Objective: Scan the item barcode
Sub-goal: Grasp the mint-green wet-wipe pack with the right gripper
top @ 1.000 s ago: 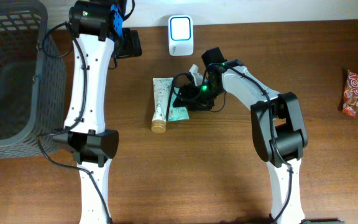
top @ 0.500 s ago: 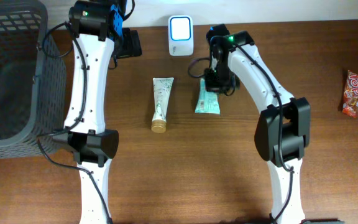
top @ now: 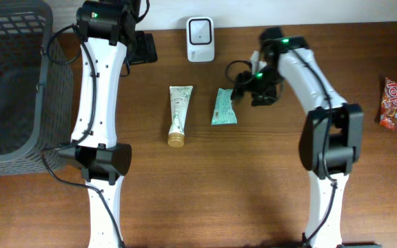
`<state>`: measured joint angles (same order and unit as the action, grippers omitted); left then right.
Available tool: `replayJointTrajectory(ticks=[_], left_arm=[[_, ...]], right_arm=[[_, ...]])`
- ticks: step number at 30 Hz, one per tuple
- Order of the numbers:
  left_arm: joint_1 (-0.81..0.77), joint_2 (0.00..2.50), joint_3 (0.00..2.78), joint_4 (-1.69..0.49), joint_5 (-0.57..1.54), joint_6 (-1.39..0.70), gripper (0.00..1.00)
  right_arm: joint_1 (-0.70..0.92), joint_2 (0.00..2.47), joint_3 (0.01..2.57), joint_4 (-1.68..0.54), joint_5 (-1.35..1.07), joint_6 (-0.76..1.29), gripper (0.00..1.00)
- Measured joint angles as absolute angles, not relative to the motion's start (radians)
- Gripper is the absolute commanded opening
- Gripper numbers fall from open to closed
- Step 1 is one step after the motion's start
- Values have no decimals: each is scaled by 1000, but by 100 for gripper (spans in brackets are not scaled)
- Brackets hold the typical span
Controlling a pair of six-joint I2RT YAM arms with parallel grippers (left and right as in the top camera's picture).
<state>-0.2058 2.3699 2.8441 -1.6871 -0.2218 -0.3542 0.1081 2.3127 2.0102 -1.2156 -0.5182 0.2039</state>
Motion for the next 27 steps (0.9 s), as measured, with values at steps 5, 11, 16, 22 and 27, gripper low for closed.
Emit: replayJointTrajectory(ticks=[5,11,16,22,27], left_arm=[[-206,2370,2844,-1687,-222,-354,99],[-206,2370,2844,-1687,-222,-354,99],[-206,2370,2844,-1687,-222,-354,99],[-206,2370,2844,-1687,-222,-354,99],[-206,2370,2844,-1688,-222,-354,99]], right_arm=[[47,2313,1995,-1204,-697,117,85],[141,2313,1840,-961,-714,185,86],[137,2306,1715,-775,-740,237,43],[140,2301,1686,-728,-780,267,4],[146,2303,1864,-1023,-503,270,4]])
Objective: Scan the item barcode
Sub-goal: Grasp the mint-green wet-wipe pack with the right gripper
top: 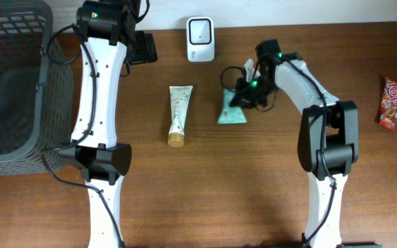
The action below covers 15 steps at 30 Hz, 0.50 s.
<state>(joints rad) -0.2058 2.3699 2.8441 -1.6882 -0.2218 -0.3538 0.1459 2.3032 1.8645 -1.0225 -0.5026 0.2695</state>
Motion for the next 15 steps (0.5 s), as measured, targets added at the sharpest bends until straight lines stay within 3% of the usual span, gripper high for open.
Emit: replayJointTrajectory(ticks=[4,8,15], left_arm=[[-206,2370,2844,-1687,-222,-354,99],[-206,2370,2844,-1687,-222,-354,99],[-206,2370,2844,-1687,-222,-354,99]], right_arm=[[184,2301,2054,-1236,-101,284,4],[278,2301,2043,-1367,369,408,4],[295,2302,1879,-1295,605,505,4]])
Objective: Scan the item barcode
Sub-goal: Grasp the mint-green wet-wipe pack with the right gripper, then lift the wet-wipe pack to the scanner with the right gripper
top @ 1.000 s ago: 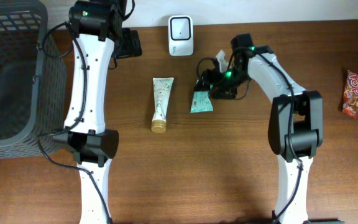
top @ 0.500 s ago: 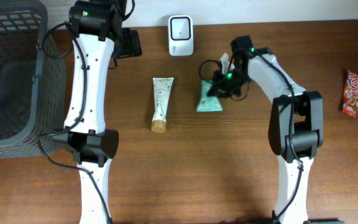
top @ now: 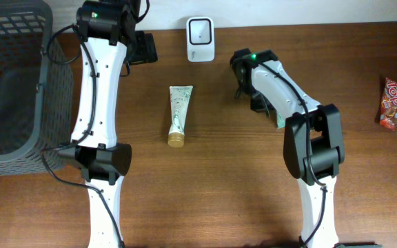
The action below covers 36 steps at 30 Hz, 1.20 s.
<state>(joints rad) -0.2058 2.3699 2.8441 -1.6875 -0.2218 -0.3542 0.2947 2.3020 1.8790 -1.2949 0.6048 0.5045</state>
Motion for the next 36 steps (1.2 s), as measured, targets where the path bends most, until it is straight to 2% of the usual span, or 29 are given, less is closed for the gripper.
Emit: replayJointTrajectory(ticks=[2,3,5,6,7,9,10,12,14,16,21,22,25,27,29,31,32,34,36], left_arm=[[-206,2370,2844,-1687,-222,-354,99],[-206,2370,2844,-1687,-222,-354,99],[-206,2370,2844,-1687,-222,-354,99],[-206,2370,2844,-1687,-222,-354,99],[-206,2370,2844,-1687,-222,-354,99],[-206,2370,2844,-1687,-222,-354,99],[-206,2370,2844,-1687,-221,-354,99],[-206,2370,2844,-1687,-222,-354,99],[-206,2370,2844,-1686,-222,-354,99],[-206,2370,2844,-1687,-222,-354,99],[-206,2370,2844,-1687,-221,-354,99],[-206,2370,2844,-1687,-222,-354,99],[-206,2370,2844,-1687,-222,-354,99],[-206,2370,2844,-1686,-222,-354,99],[-206,2370,2844,-1687,-222,-354,99],[-206,2370,2844,-1687,-222,-354,99],[-206,2370,2844,-1687,-222,-354,99],[-206,2370,2844,-1687,-222,-354,99],[-206,2370,2844,-1687,-222,-354,99]], right_arm=[[295,2302,1837,-1282,610,506,7],[295,2302,1829,-1282,600,506,13],[298,2302,1829,-1274,524,512,15],[305,2302,1829,-1264,476,513,22],[319,2302,1840,-1262,422,513,46],[342,2304,1874,-1269,359,521,62],[364,2307,1920,-1275,322,519,76],[397,2307,2024,-1323,289,517,93],[411,2307,2135,-1384,268,521,99],[397,2305,2234,-1436,259,520,98],[220,2305,2288,-1500,114,333,100],[187,2305,2271,-1504,76,290,98],[101,2305,2145,-1479,-51,149,81],[103,2305,2046,-1401,-86,116,80],[112,2306,1956,-1326,-104,104,64],[113,2308,1877,-1260,-121,109,60],[113,2308,1860,-1243,-134,112,49],[113,2308,1829,-1204,-187,114,6],[113,2308,1825,-1183,-228,116,4]])
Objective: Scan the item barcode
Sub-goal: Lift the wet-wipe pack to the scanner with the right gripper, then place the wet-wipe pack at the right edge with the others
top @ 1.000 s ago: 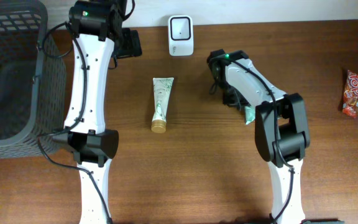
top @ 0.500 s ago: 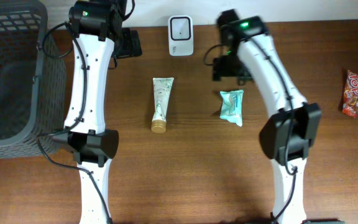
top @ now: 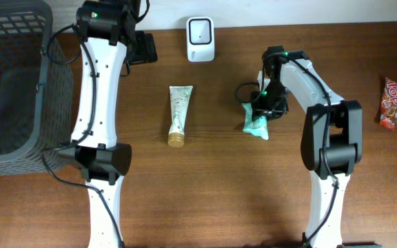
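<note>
A green packet (top: pixel 255 125) hangs tilted at the centre right, below and to the right of the white barcode scanner (top: pixel 200 39) at the table's back edge. My right gripper (top: pixel 260 107) sits over the packet's upper end and looks shut on it, though the fingers are mostly hidden by the wrist. A cream tube (top: pixel 178 114) with a gold cap lies on the table left of the packet. My left gripper (top: pixel 143 47) rests at the back, left of the scanner. Its jaws are too dark to read.
A grey mesh basket (top: pixel 47 83) fills the far left. Two snack packs (top: pixel 393 105) lie at the right edge. The wooden table (top: pixel 212 193) stretches toward the front between the two arm bases.
The right wrist has moved from near the scanner to lower and further right. The green packet, which only peeked out under the forearm, now shows in full left of the arm.
The green packet first lay flat beside the tube, with my right gripper just right of it. Then the gripper was on the packet's top end. After that the packet was off its spot, under the forearm, and now it hangs tilted further right. The left arm stayed still.
</note>
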`<state>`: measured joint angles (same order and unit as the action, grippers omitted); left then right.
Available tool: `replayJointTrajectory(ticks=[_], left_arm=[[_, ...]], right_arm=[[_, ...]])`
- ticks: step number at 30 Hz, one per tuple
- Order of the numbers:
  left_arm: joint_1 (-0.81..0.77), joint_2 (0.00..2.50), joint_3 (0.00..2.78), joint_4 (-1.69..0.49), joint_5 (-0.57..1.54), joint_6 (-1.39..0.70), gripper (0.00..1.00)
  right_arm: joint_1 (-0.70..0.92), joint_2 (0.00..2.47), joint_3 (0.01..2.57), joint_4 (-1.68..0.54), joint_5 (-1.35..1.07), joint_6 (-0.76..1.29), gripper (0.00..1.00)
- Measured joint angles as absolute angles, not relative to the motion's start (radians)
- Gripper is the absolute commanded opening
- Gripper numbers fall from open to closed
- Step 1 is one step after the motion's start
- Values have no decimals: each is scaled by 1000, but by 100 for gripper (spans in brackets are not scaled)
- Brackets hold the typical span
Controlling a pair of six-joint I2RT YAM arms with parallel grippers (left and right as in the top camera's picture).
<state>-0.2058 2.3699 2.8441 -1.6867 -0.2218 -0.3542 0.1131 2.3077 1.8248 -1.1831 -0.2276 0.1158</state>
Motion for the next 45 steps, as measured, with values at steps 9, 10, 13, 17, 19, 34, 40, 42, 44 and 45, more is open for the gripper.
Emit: replayJointTrajectory(ticks=[9,10,13,17,19,34,40,42,44,45], left_arm=[[-206,2370,2844,-1687,-221,-354,99],[-206,2370,2844,-1685,-222,-354,99],[-206,2370,2844,-1687,-222,-354,99],[-207,2370,2844,-1687,-222,-354,99],[-207,2370,2844,-1687,-222,-354,99],[-207,2370,2844,-1687,-222,-354,99],[-207,2370,2844,-1687,-222,-354,99],[-207,2370,2844,-1687,-222,-354,99],[-207,2370,2844,-1687,-222,-354,99],[-207,2370,2844,-1687,-222,-354,99]], right_arm=[[118,2312,2108,-828,-532,332,4],[121,2310,2122,-708,-544,366,4],[173,2310,2136,-454,-441,447,4],[292,2312,2136,-339,-145,503,4],[356,2318,2136,-279,-26,521,4],[64,2350,2137,-638,116,525,4],[-277,2315,2141,-1046,210,523,4],[-361,2318,2141,-1093,237,523,41],[-433,2331,2141,-1119,247,519,88],[-451,2334,2141,-1119,234,509,99]])
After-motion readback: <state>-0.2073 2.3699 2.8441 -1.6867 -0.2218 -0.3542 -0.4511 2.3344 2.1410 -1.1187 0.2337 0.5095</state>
